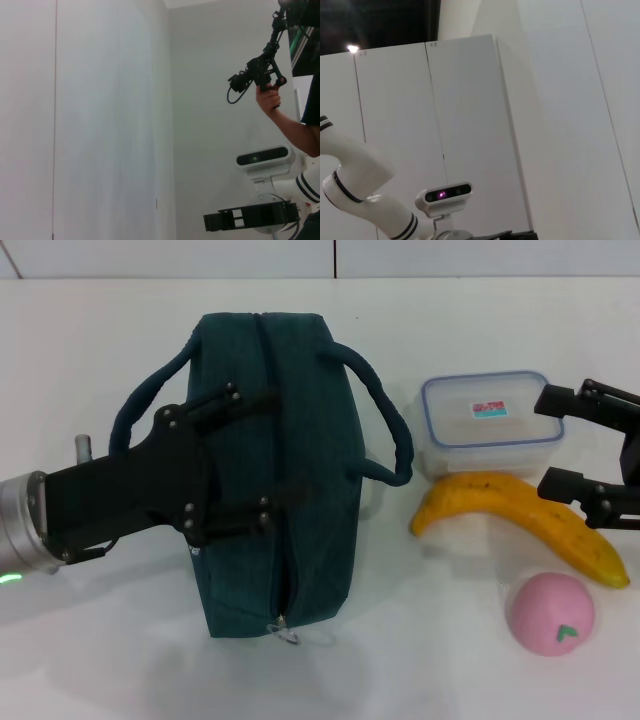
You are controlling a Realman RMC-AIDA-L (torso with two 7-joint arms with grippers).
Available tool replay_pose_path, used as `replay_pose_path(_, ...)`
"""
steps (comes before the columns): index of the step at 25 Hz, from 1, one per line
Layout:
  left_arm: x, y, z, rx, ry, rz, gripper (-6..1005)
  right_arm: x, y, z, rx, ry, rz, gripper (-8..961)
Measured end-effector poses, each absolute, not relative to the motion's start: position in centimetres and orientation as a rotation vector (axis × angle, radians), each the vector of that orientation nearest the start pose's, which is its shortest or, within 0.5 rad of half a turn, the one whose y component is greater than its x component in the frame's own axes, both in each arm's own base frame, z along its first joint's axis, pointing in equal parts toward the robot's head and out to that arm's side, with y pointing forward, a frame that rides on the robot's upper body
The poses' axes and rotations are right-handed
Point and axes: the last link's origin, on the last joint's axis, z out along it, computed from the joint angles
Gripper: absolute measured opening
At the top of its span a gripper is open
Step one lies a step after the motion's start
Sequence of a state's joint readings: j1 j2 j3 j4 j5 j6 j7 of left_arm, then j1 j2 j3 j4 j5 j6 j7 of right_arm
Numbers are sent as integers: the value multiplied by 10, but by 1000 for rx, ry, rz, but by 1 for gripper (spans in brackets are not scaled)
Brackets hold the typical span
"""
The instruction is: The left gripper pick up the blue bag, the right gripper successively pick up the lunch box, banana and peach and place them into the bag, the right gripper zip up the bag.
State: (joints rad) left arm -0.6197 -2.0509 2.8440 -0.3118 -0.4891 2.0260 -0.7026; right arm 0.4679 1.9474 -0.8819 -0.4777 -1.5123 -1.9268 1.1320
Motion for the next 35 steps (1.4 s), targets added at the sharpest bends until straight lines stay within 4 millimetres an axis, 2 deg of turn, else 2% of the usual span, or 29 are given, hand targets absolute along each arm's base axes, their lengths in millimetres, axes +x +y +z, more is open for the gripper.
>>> replay_pose_path(16,-249,275,6,-2553,-107,-1320,866,243,291,44,-2694,235,1297,854)
replay_pose_path(21,-245,291,22,-2515,-232,-1371,860,243,291,43,-2692,238,1297,854)
replay_pose_path(26,-243,320,59,-2496,-522,-1345,855,243,291,43,-2692,237,1297,855)
replay_pose_path(29,-241,329,74,-2509,-667,-1282,851,242,292,44,-2690,232,1299,855)
replay_pose_path(33,-244,330,78,-2559,-795,-1187,847,240,295,46,-2689,218,1299,855)
replay_pose_path(35,-247,328,77,-2576,-832,-1156,810,238,297,46,-2692,206,1300,855)
